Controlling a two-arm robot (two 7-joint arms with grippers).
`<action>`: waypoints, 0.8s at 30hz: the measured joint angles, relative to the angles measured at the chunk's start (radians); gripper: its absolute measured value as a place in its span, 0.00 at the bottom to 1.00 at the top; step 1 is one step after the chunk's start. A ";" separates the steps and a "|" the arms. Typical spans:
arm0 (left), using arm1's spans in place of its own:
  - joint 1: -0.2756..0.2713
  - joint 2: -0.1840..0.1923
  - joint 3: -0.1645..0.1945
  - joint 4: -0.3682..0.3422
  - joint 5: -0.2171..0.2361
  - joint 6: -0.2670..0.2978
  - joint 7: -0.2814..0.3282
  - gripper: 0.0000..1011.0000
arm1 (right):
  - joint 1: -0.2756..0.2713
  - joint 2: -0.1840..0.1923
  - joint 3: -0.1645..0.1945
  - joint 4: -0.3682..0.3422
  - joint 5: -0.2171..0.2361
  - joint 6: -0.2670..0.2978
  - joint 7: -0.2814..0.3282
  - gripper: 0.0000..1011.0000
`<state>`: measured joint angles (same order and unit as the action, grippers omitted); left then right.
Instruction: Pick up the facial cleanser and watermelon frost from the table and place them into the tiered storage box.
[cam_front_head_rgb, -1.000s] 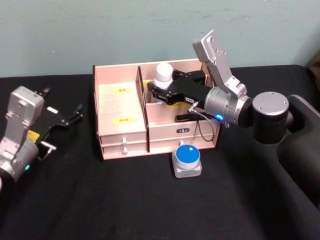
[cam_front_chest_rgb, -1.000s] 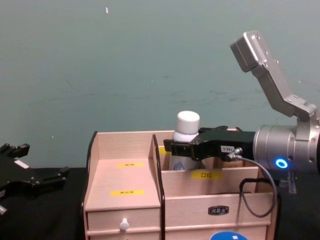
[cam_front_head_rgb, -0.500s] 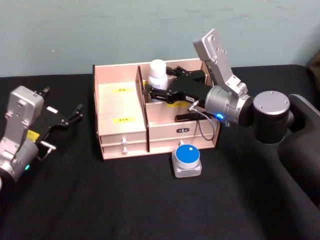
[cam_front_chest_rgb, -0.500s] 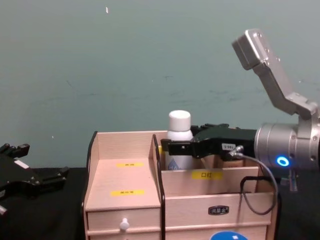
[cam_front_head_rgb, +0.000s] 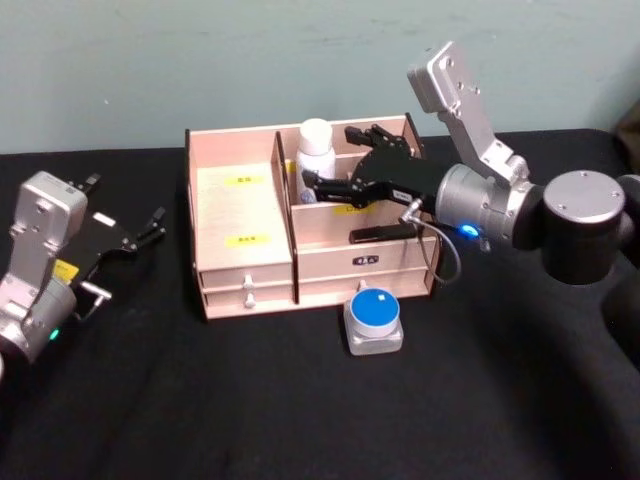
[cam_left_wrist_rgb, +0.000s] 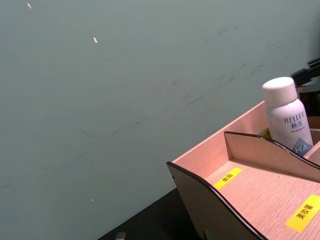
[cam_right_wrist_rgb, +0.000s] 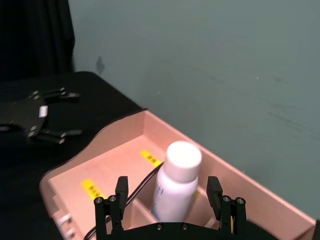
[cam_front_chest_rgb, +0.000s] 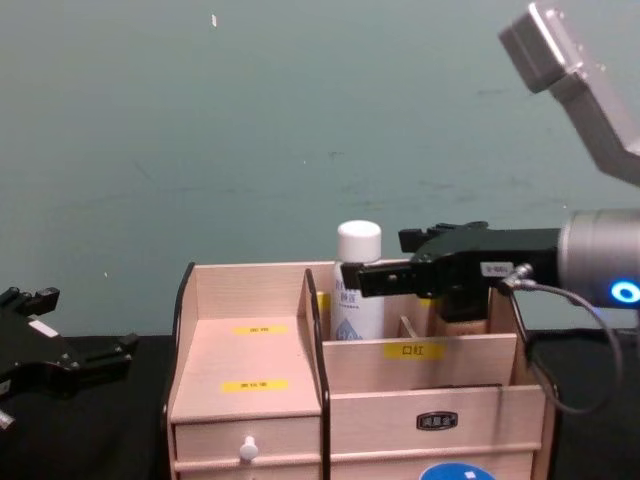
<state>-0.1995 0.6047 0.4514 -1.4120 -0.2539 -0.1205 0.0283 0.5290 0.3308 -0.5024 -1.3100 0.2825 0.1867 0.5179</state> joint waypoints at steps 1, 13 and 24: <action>0.000 0.000 0.000 0.000 0.000 0.000 0.000 1.00 | -0.007 0.010 0.000 -0.018 0.002 0.012 0.001 0.99; 0.000 0.000 0.000 0.000 0.000 0.000 0.000 1.00 | -0.188 0.177 0.018 -0.316 0.062 0.155 -0.010 0.99; 0.000 0.000 0.000 0.000 0.000 0.000 0.000 1.00 | -0.341 0.283 0.056 -0.478 0.079 0.199 -0.070 0.99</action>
<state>-0.1995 0.6047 0.4514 -1.4120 -0.2539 -0.1206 0.0283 0.1876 0.6139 -0.4459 -1.7885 0.3615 0.3853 0.4478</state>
